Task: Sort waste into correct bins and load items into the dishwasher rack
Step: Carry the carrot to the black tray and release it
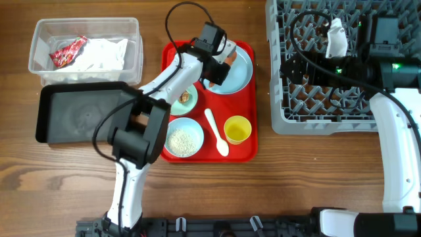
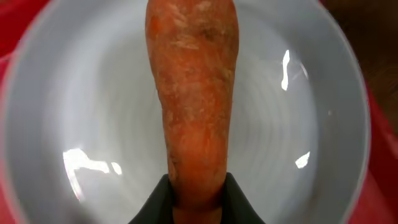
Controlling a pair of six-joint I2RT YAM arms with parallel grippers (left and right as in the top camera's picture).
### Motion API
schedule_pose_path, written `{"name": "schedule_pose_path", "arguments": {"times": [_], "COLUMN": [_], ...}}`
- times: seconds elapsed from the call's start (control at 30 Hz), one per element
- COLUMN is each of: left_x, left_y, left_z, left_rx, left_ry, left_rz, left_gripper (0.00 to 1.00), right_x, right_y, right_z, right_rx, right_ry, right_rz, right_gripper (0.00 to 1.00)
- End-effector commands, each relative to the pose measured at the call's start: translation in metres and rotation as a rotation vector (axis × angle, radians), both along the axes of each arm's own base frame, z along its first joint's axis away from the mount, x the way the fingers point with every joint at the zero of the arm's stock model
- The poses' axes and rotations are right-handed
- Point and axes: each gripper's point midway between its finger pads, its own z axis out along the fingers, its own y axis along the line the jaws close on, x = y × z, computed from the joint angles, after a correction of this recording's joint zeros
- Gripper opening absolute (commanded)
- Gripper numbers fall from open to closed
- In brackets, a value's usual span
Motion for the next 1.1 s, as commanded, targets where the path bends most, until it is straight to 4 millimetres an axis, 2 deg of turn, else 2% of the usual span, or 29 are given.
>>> {"name": "schedule_pose_path", "arguments": {"times": [0.0, 0.1, 0.23, 0.37, 0.5, 0.7, 0.8, 0.87, 1.0, 1.07], "left_x": [0.012, 0.004, -0.012, -0.033, -0.061, -0.098, -0.119, -0.137, -0.167, -0.184], "left_y": [0.016, 0.035, 0.076, 0.134, 0.201, 0.28, 0.326, 0.358, 0.398, 0.416], "left_z": [0.112, 0.147, 0.189, 0.216, 0.226, 0.207, 0.192, 0.176, 0.143, 0.118], "left_rx": [-0.085, -0.104, -0.12, -0.104, -0.03, 0.089, 0.165, 0.212, 0.216, 0.186], "left_ry": [-0.155, -0.17, -0.166, -0.136, -0.088, 0.06, 0.13, 0.183, 0.288, 0.343], "left_rz": [0.149, 0.2, 0.311, 0.501, 0.687, 0.883, 1.057, 1.183, 1.359, 1.47], "left_gripper": [0.1, 0.1, 0.1, 0.09, 0.09, 0.07, 0.08, 0.09, 0.07, 0.04], "right_x": [0.003, 0.003, 0.003, 0.003, 0.003, 0.004, 0.006, 0.006, 0.007, 0.007], "right_y": [-0.002, -0.002, -0.002, -0.002, -0.002, -0.002, -0.002, -0.002, -0.002, -0.002], "right_z": [0.004, 0.004, 0.004, 0.004, 0.004, 0.005, 0.006, 0.006, 0.006, 0.006], "right_rx": [-0.006, -0.006, -0.007, -0.007, -0.007, -0.007, -0.007, -0.007, -0.009, -0.009], "right_ry": [-0.009, -0.009, -0.009, -0.009, -0.01, -0.018, -0.024, -0.026, -0.03, -0.03], "right_rz": [-0.01, -0.009, -0.009, -0.009, -0.01, -0.01, -0.01, -0.01, -0.008, -0.008], "right_gripper": [1.0, 1.0, 1.0, 1.0, 1.0, 1.0, 1.0, 1.0, 1.0, 1.0]}}
